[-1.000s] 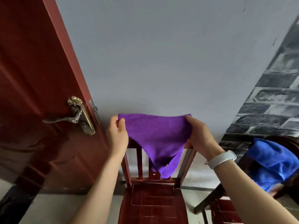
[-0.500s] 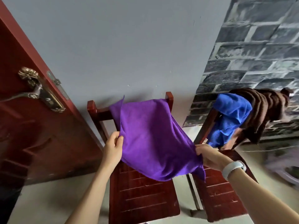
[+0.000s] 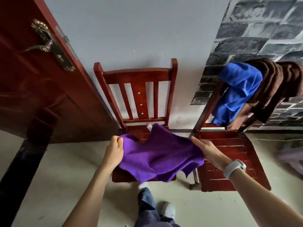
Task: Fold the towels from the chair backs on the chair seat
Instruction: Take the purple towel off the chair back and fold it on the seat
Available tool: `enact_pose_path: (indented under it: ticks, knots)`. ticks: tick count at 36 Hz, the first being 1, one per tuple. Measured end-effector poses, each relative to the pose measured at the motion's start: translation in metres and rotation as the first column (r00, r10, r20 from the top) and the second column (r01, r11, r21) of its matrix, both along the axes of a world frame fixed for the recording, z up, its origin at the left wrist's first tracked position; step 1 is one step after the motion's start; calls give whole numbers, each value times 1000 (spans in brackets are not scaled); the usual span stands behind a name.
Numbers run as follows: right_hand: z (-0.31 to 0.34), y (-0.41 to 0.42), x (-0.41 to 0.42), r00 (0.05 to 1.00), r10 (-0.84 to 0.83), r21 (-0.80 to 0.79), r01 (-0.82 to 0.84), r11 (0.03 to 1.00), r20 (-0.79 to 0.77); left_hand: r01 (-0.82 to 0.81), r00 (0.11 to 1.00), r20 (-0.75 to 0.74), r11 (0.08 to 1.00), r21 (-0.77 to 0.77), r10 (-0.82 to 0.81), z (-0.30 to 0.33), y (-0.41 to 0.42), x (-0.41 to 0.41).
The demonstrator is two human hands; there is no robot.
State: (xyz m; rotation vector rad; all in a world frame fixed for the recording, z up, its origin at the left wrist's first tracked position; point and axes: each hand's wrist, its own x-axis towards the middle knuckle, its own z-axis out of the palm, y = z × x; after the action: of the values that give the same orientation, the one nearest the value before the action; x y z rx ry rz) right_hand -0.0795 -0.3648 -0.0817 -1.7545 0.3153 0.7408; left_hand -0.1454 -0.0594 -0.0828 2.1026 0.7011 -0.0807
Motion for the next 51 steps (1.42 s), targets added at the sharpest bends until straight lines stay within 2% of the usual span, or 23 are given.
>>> enact_pose_path:
  ticks: [3, 6, 9, 10, 12, 15, 17, 20, 22, 25, 31, 34, 36, 39, 41, 43, 46, 48, 51]
  knots:
    - [-1, -7, -9, 989, 127, -151, -115, 982, 71, -61, 998, -9, 980, -190, 60, 1, -1, -12]
    - [-7, -12, -9, 975, 121, -264, -69, 962, 186, -123, 992, -25, 866, -484, 127, 7, 2, -21]
    - [-10, -17, -7, 951, 124, -380, -8, 925, 283, -70, 997, -7, 805, -589, 81, 10, 4, -28]
    - [-10, -19, -7, 946, 119, -409, 15, 912, 301, -42, 999, 1, 820, -571, 52, 10, 4, -29]
    - [-7, -23, -7, 942, 107, -461, 55, 886, 319, 25, 1000, 16, 898, -440, -20, 7, 5, -28]
    - [-5, -30, -7, 954, 74, -524, 93, 847, 289, 164, 985, 61, 984, -69, -160, 2, 9, -21]
    - [-4, -32, -8, 959, 28, -543, 135, 829, 281, 202, 974, 79, 970, 136, -214, 3, 12, -13]
    - [1, -34, -7, 942, -85, -516, 252, 819, 325, 224, 964, 70, 928, 297, -255, 9, 14, -4]
    - [0, -34, -5, 917, -221, -412, 352, 841, 331, 240, 955, 83, 909, 341, -284, 11, 17, 2]
    - [-11, -33, -1, 867, -449, -210, 490, 846, 218, 283, 947, 52, 897, 339, -318, 10, 24, 10]
    - [-12, -22, -2, 878, -474, -57, 478, 877, 70, 362, 929, -12, 899, 248, -371, 3, 41, 22]
    - [-12, -12, -2, 883, -466, -69, 469, 880, 62, 396, 916, -40, 885, 246, -399, -4, 59, 28]
    - [-12, -4, -1, 906, -413, -125, 422, 898, 91, 417, 906, -32, 877, 238, -422, -6, 71, 33]
    - [-10, 8, 0, 958, -232, -249, 270, 930, 170, 468, 881, -30, 861, 201, -472, -7, 84, 40]
    - [-6, 17, 1, 973, -120, -312, 178, 933, 196, 545, 838, -82, 822, 167, -539, -7, 91, 46]
    - [-2, 25, 5, 980, -18, -364, 90, 927, 197, 638, 770, -185, 744, 200, -610, -10, 98, 51]
    - [3, 37, 11, 968, 192, -481, -93, 872, 161, 718, 693, -306, 587, 374, -653, -14, 106, 60]
    - [1, 44, 15, 937, 316, -584, -173, 793, 151, 677, 720, -270, 564, 473, -639, -15, 109, 66]
    - [-2, 55, 25, 912, 354, -694, -118, 711, 207, 560, 802, -205, 589, 583, -560, -15, 113, 77]
